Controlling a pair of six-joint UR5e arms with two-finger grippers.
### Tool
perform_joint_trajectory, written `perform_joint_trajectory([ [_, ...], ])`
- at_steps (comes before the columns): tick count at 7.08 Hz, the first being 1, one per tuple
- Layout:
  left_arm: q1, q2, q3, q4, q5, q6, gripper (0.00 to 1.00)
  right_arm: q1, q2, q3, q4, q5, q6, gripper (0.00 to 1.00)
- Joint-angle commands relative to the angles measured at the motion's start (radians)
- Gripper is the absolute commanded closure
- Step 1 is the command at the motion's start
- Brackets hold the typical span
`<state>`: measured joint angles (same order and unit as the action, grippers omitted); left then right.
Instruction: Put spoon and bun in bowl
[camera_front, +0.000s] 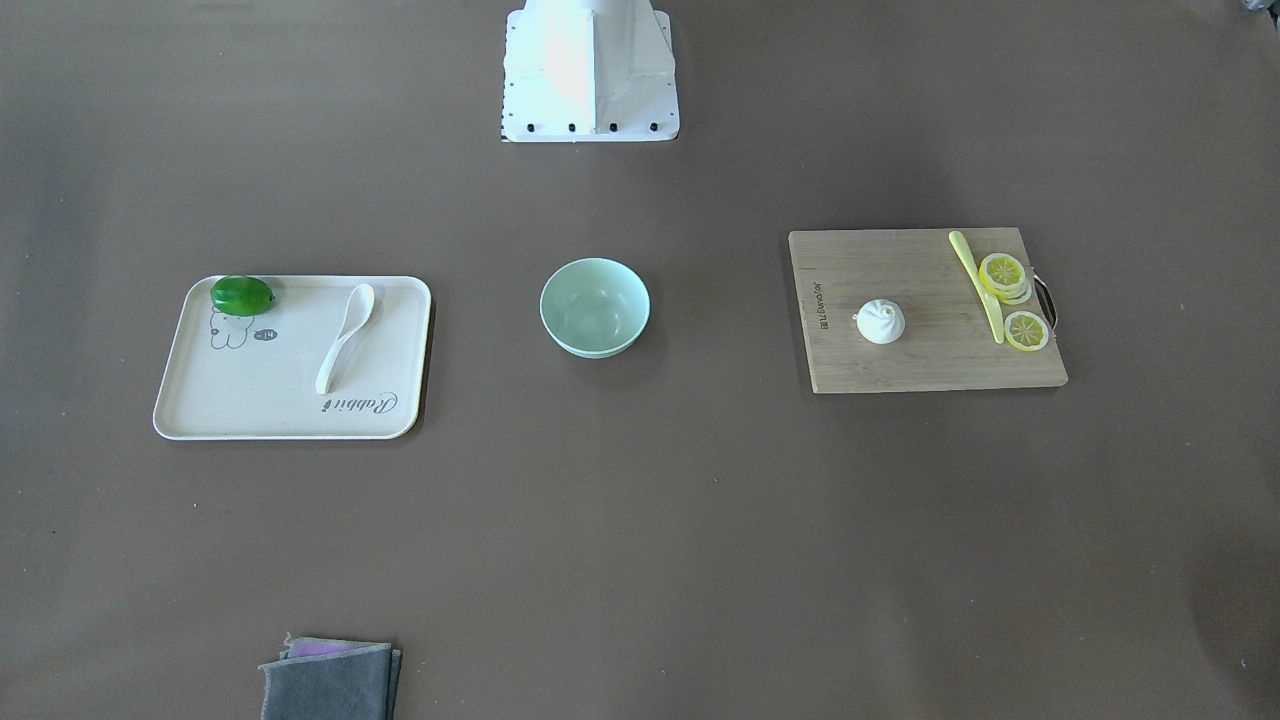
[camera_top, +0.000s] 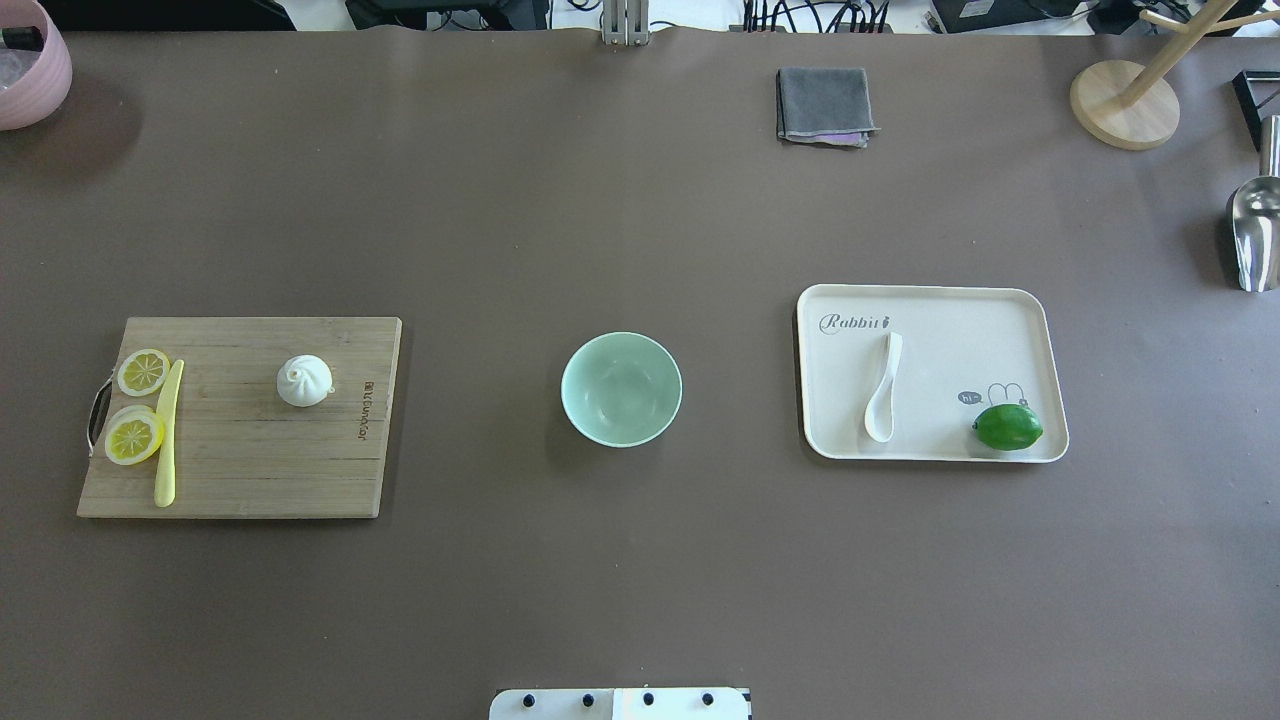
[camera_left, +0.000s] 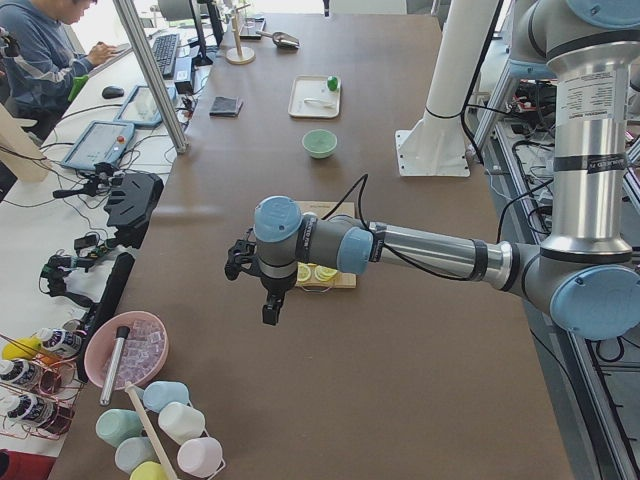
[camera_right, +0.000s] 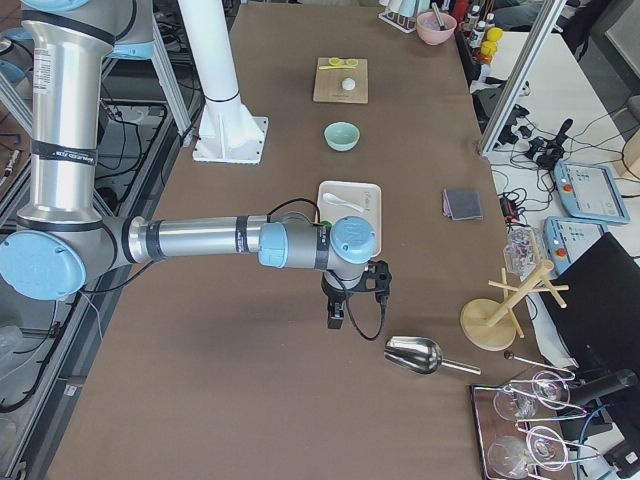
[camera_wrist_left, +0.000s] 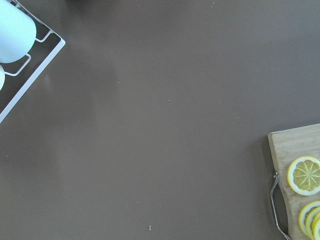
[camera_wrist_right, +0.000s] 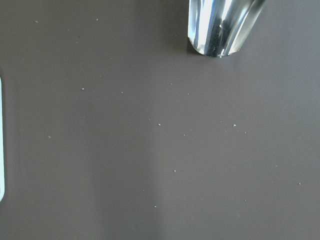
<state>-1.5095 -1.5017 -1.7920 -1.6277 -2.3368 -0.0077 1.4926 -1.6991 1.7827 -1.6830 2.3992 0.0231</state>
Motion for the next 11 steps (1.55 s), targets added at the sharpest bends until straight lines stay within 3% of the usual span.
perform_joint_trajectory([
  [1, 0.0, 0.006, -0.03, -0.004, 0.001, 0.009, 0.01, 0.0, 0.001, -0.008, 0.0, 0.005, 0.001, 0.0],
  [8, 0.002, 0.017, -0.08, -0.072, 0.002, 0.006, 0.01, 0.0, 0.019, 0.0, 0.0, 0.038, 0.008, 0.0],
  [11, 0.002, 0.02, -0.066, -0.124, -0.003, 0.003, 0.01, 0.0, 0.021, -0.003, 0.002, 0.113, 0.014, 0.0],
])
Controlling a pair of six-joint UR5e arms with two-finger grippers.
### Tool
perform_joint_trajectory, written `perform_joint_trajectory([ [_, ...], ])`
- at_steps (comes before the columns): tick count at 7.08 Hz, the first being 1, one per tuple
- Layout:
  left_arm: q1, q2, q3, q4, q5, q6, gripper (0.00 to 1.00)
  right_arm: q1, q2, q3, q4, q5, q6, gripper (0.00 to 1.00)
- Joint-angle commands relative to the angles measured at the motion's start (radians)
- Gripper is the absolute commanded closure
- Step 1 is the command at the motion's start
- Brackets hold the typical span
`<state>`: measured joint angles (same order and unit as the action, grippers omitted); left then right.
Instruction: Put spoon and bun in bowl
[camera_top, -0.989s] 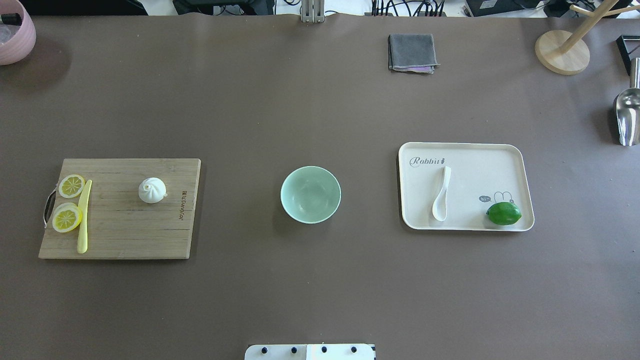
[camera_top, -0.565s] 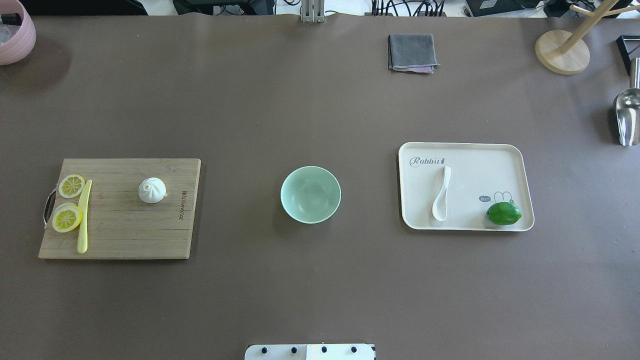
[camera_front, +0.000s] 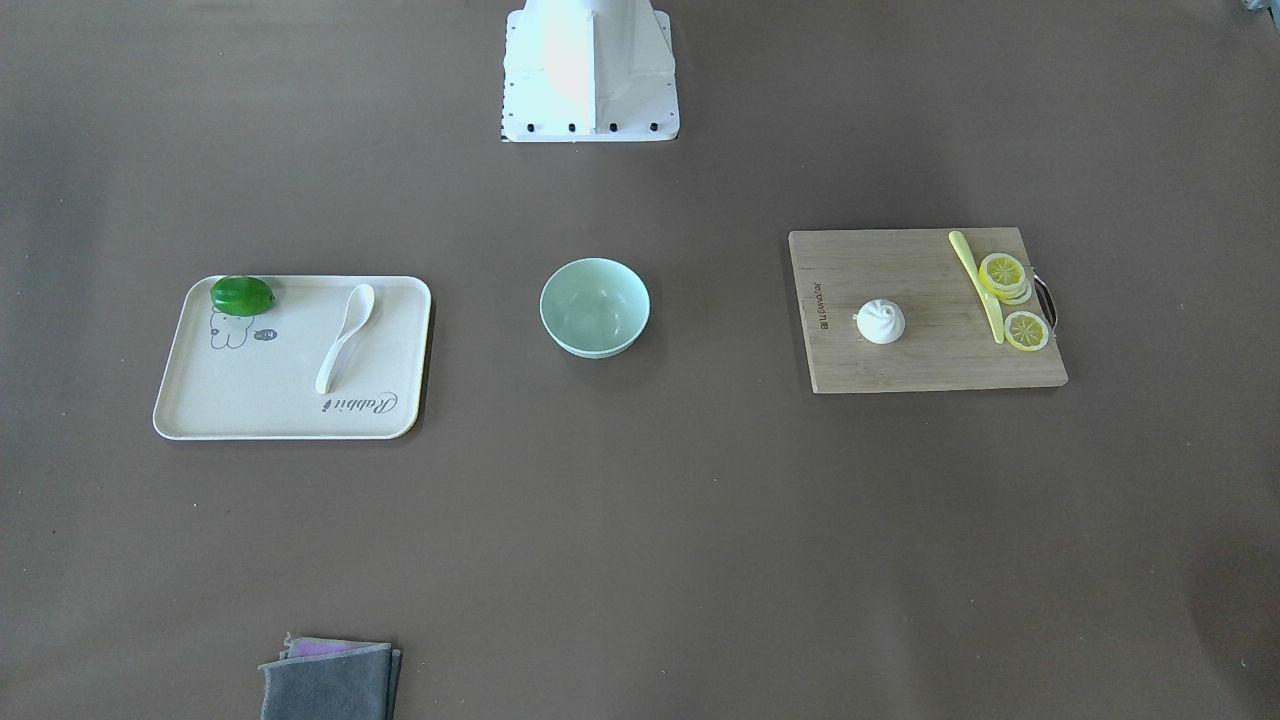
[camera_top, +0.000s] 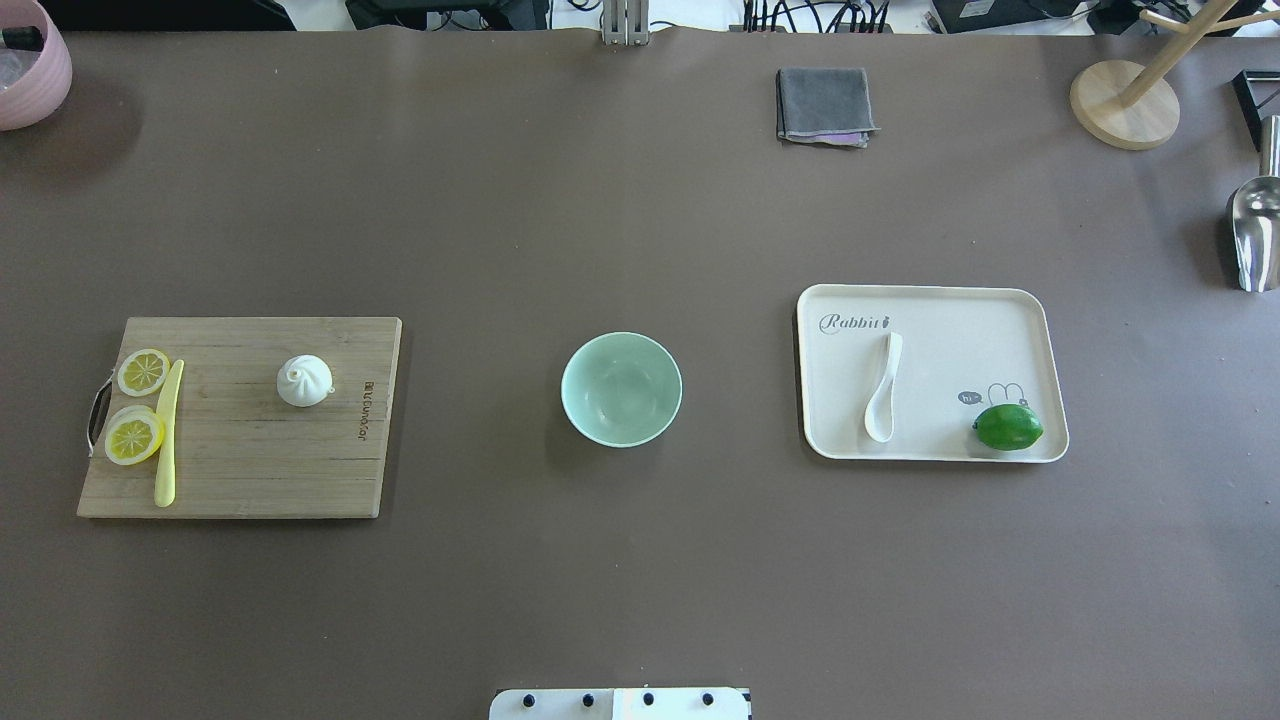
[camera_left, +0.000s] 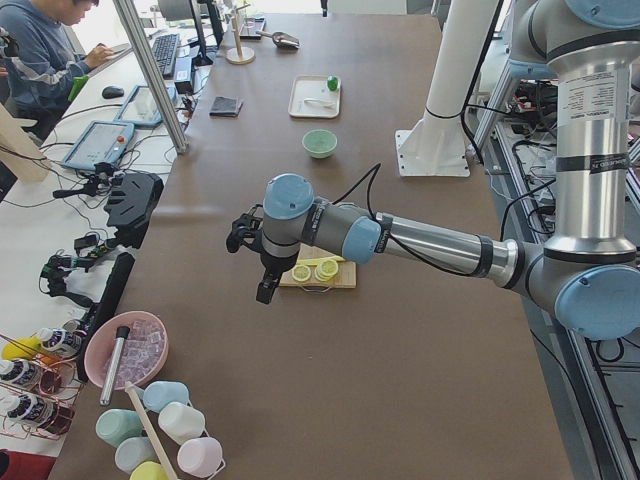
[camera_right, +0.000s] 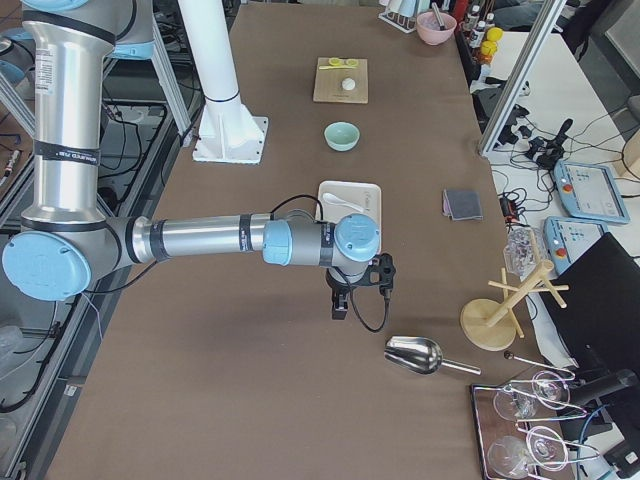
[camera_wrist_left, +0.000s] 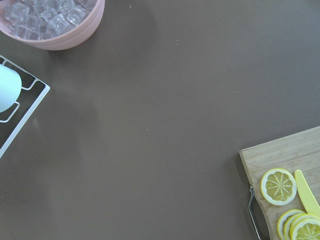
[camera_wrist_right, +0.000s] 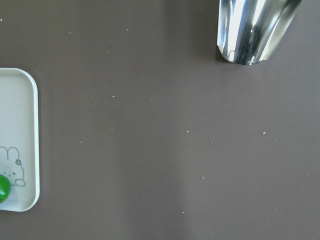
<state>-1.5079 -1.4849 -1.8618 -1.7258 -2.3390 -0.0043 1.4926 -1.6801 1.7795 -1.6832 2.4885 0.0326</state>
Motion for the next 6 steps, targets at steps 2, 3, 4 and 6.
perform_joint_trajectory([
  [2, 0.002, 0.011, 0.006, -0.061, 0.001, 0.003, 0.01, 0.0, 0.006, 0.003, 0.002, 0.026, 0.004, 0.0],
  [3, 0.002, 0.011, 0.004, -0.061, -0.002, 0.0, 0.01, 0.0, 0.006, 0.005, 0.002, 0.029, 0.004, 0.0],
  [4, 0.002, 0.011, 0.003, -0.063, -0.005, -0.003, 0.01, 0.0, 0.016, 0.005, 0.002, 0.027, 0.006, 0.0],
  [6, 0.002, 0.011, 0.006, -0.11, -0.006, -0.006, 0.01, -0.002, 0.023, -0.008, 0.014, 0.023, 0.006, 0.0],
])
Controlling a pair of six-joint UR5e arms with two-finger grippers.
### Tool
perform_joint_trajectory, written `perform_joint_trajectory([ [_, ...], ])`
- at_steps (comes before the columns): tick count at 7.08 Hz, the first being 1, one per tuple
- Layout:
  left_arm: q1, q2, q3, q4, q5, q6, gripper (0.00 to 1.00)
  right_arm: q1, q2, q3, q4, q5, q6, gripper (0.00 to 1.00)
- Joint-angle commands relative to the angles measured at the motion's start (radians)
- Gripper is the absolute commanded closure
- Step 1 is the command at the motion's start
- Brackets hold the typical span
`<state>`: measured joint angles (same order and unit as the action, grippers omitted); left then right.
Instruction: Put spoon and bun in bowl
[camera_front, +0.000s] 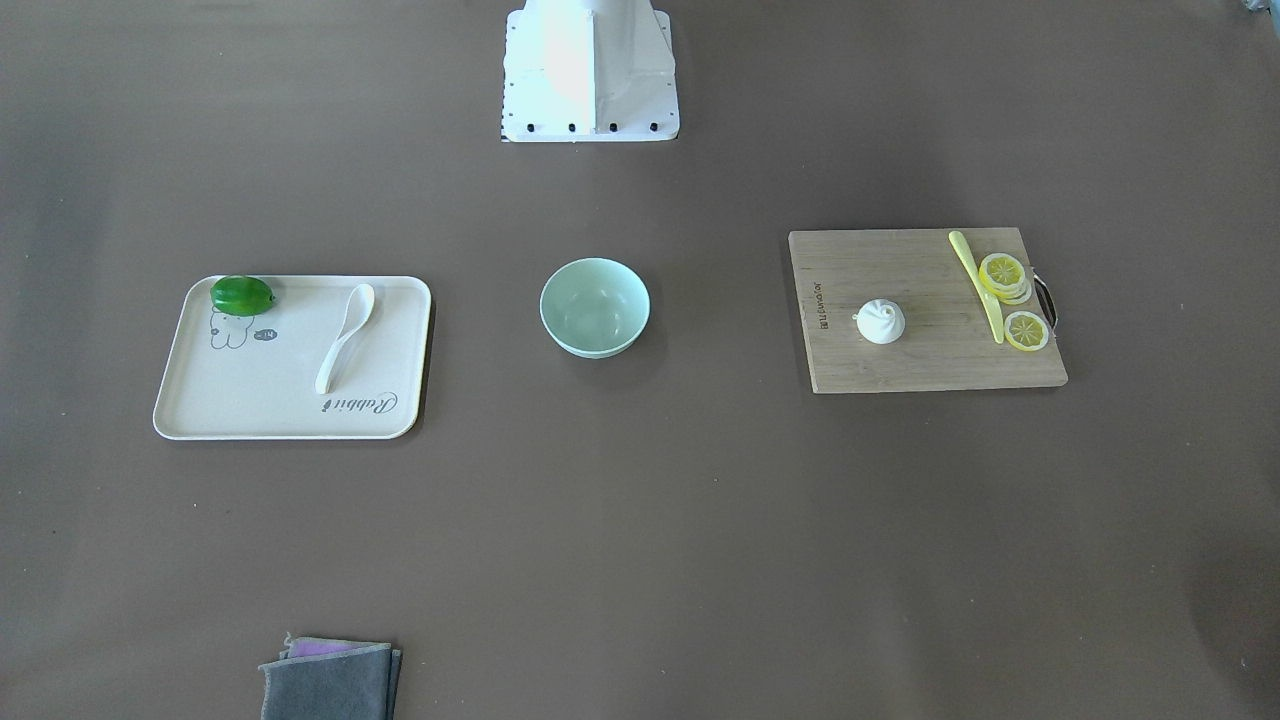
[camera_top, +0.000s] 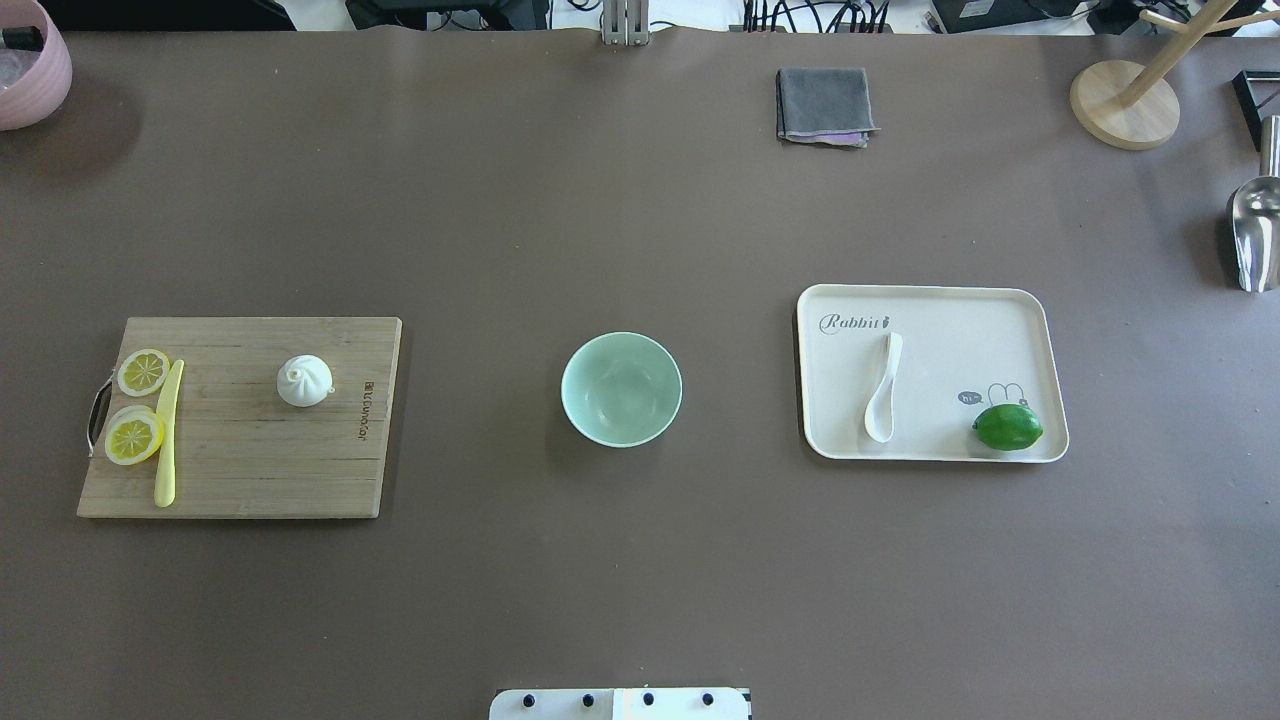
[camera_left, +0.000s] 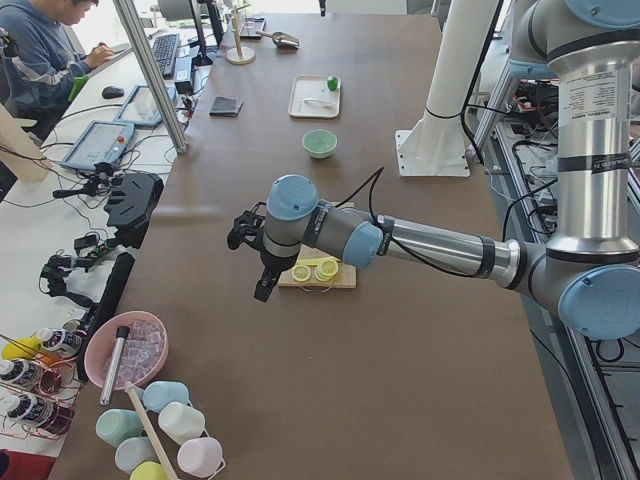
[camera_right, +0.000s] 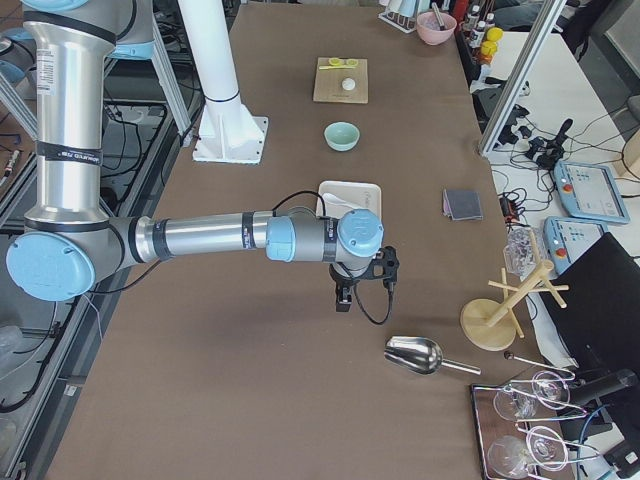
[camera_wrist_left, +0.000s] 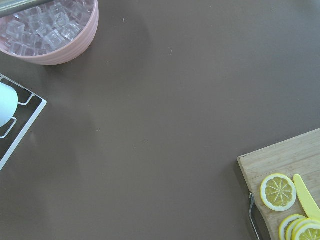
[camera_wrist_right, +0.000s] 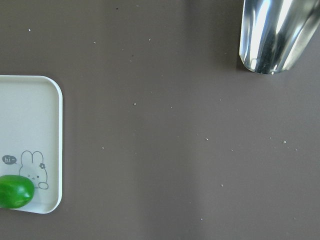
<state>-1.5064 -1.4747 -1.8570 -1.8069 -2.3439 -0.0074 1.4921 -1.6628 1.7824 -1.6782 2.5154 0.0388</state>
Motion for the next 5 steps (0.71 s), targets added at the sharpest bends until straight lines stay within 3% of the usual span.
perform_joint_trajectory([
  [1, 0.002, -0.001, 0.002, -0.029, -0.002, -0.005, 0.02, -0.001, 0.006, -0.023, 0.085, -0.001, 0.0, 0.0],
  [4, 0.139, -0.051, 0.032, -0.025, 0.003, -0.032, 0.02, -0.048, 0.0, -0.031, 0.294, 0.084, 0.001, 0.0],
  [5, 0.197, -0.093, 0.044, -0.029, 0.005, -0.172, 0.02, -0.134, 0.009, -0.032, 0.336, 0.114, 0.071, 0.0],
])
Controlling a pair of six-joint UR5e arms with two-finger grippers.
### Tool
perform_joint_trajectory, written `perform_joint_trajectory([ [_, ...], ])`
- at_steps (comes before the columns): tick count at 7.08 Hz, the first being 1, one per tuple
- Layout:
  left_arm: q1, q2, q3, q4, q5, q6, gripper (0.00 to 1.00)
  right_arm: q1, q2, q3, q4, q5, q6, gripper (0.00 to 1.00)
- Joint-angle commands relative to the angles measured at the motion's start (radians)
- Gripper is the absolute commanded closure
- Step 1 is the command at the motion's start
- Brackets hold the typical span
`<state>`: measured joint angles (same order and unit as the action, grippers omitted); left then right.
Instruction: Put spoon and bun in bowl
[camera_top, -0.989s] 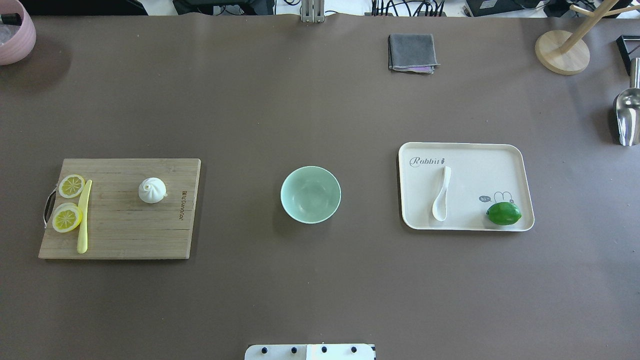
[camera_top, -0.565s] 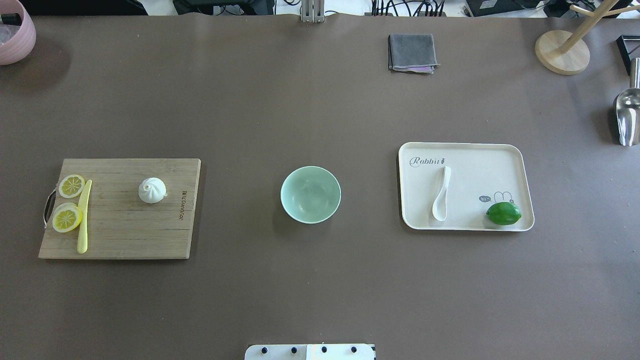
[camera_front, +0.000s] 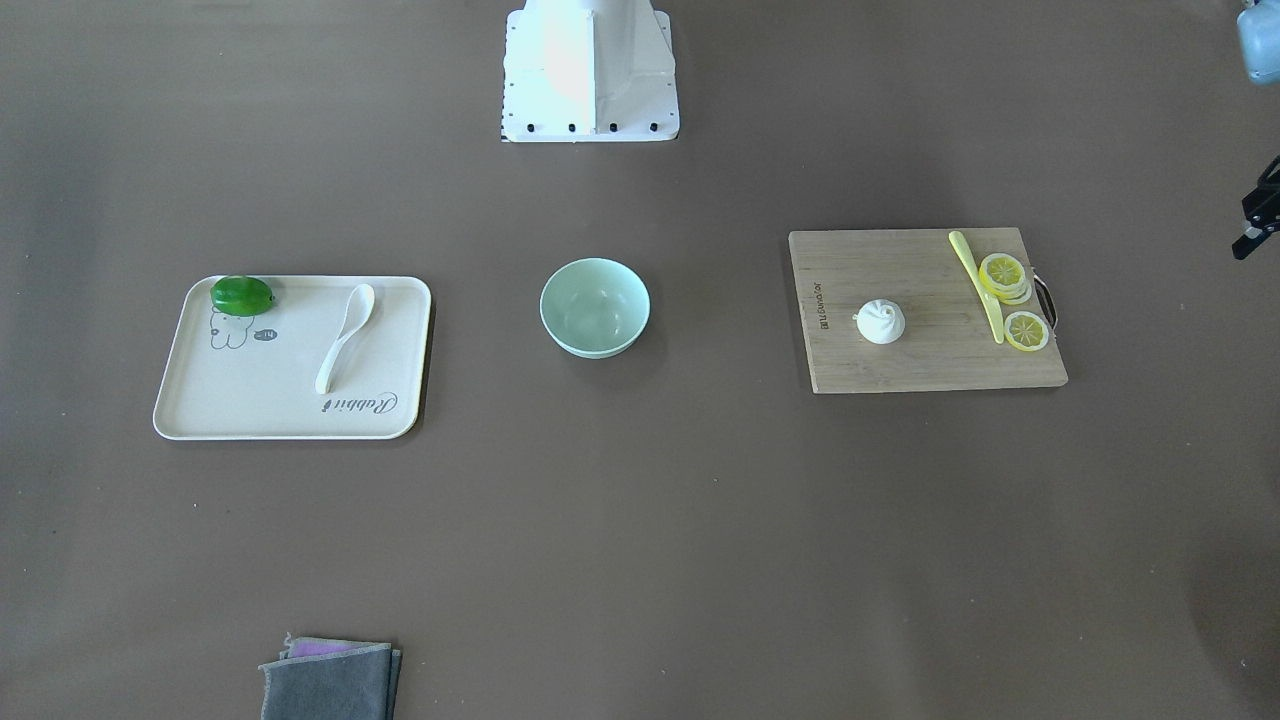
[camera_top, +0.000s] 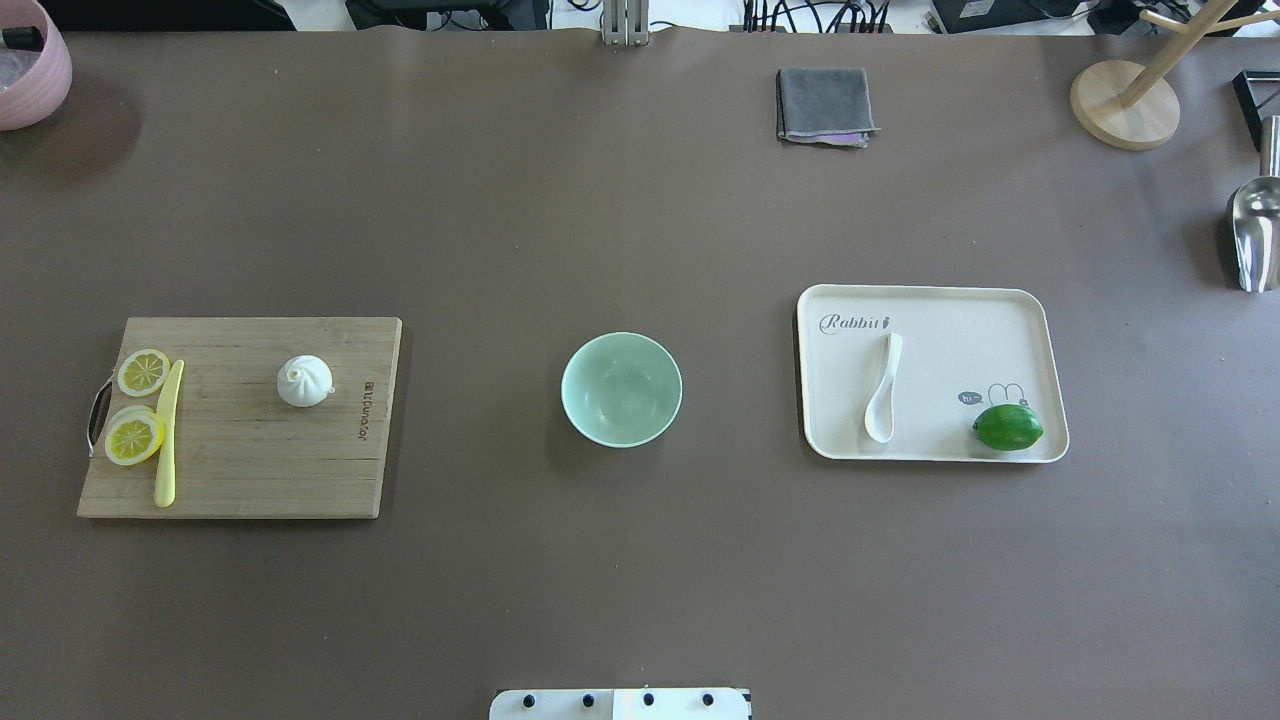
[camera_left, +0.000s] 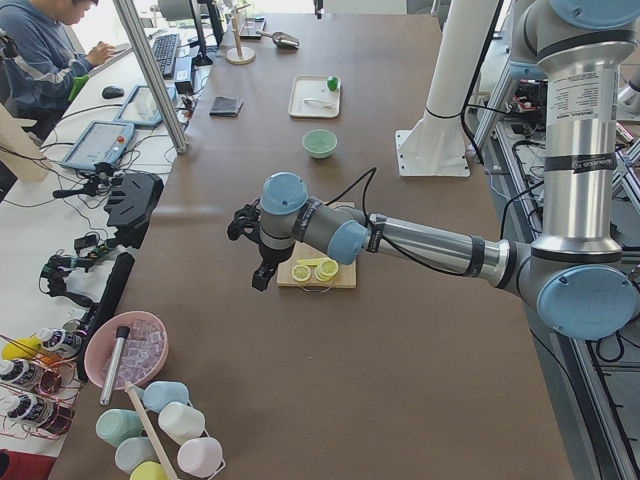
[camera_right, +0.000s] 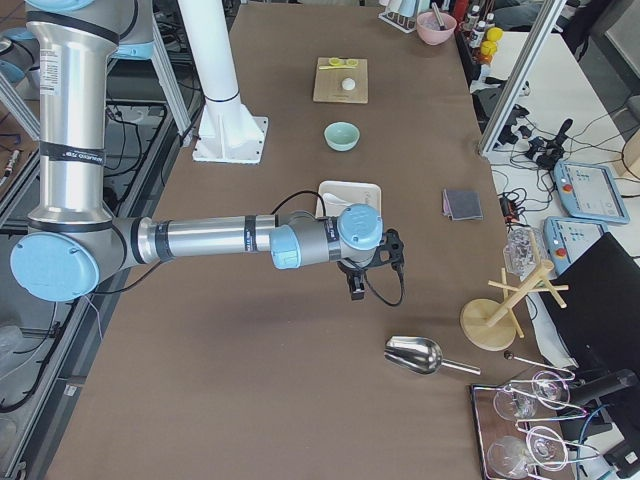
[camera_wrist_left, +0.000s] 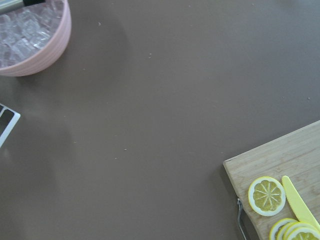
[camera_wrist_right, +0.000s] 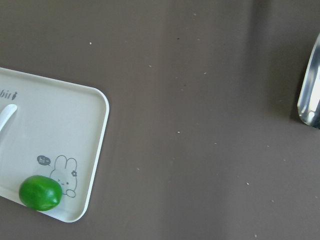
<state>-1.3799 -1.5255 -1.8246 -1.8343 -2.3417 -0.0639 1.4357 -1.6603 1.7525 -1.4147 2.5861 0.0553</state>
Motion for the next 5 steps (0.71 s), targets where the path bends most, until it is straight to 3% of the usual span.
perform_joint_trajectory([
  [1, 0.132, -0.079, 0.013, -0.002, 0.005, -0.226, 0.02, -0.136, 0.081, 0.014, 0.079, 0.04, 0.227, 0.0],
  [3, 0.182, -0.103, 0.016, -0.019, 0.005, -0.36, 0.01, -0.309, 0.183, 0.022, 0.104, -0.079, 0.462, 0.03],
  [5, 0.252, -0.174, 0.043, -0.062, 0.08, -0.454, 0.01, -0.482, 0.204, 0.021, 0.364, -0.25, 0.82, 0.0],
])
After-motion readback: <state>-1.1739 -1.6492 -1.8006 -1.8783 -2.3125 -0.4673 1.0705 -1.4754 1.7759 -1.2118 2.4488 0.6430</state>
